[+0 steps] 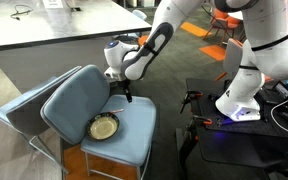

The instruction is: Put the marker in the bowl

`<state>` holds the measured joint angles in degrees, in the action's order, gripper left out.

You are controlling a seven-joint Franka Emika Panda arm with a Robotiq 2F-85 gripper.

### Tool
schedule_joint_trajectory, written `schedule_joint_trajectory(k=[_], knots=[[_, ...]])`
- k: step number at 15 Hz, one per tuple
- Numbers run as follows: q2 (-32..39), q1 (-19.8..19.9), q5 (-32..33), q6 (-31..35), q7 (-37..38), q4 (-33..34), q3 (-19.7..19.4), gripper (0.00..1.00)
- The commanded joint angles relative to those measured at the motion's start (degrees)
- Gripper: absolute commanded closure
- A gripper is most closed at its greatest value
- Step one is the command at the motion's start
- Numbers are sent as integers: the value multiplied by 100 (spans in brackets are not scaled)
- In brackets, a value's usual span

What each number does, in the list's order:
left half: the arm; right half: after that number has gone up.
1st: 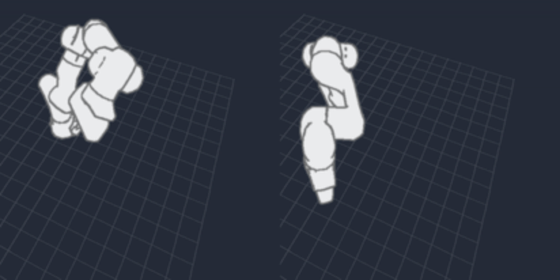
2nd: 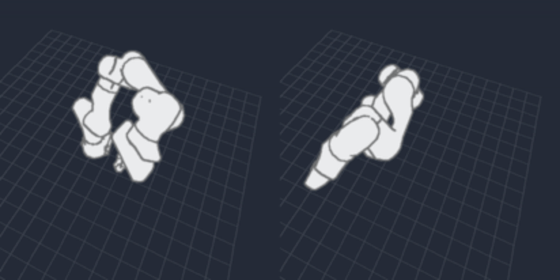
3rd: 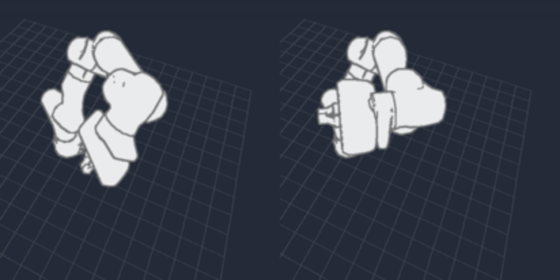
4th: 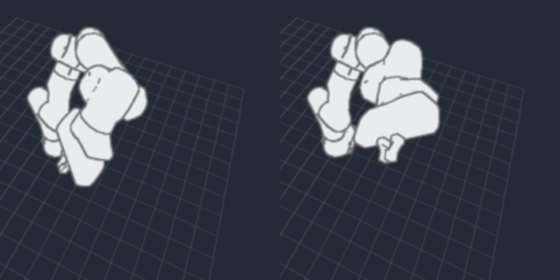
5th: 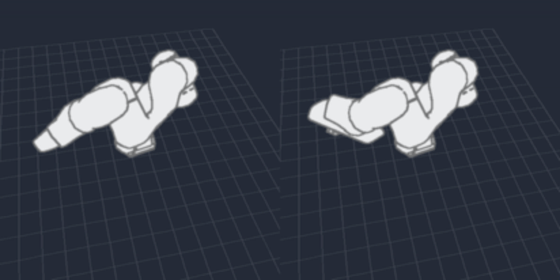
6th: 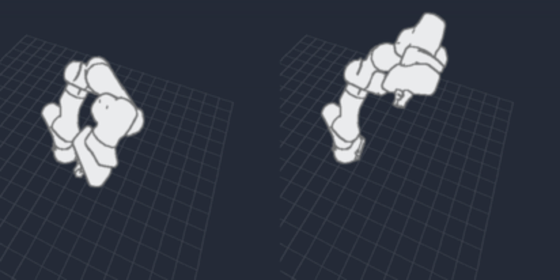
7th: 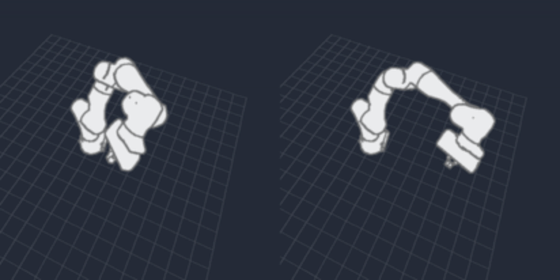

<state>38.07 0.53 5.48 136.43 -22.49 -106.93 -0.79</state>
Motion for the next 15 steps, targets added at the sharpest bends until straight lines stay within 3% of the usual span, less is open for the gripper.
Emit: schedule_joint_trajectory(k=[1,6,15], knots=[[913,285,87,-337,-190,1043,213,0],[1891,473,227,-241,-494,2075,296,0],[3046,633,228,-134,-703,3243,410,0]])
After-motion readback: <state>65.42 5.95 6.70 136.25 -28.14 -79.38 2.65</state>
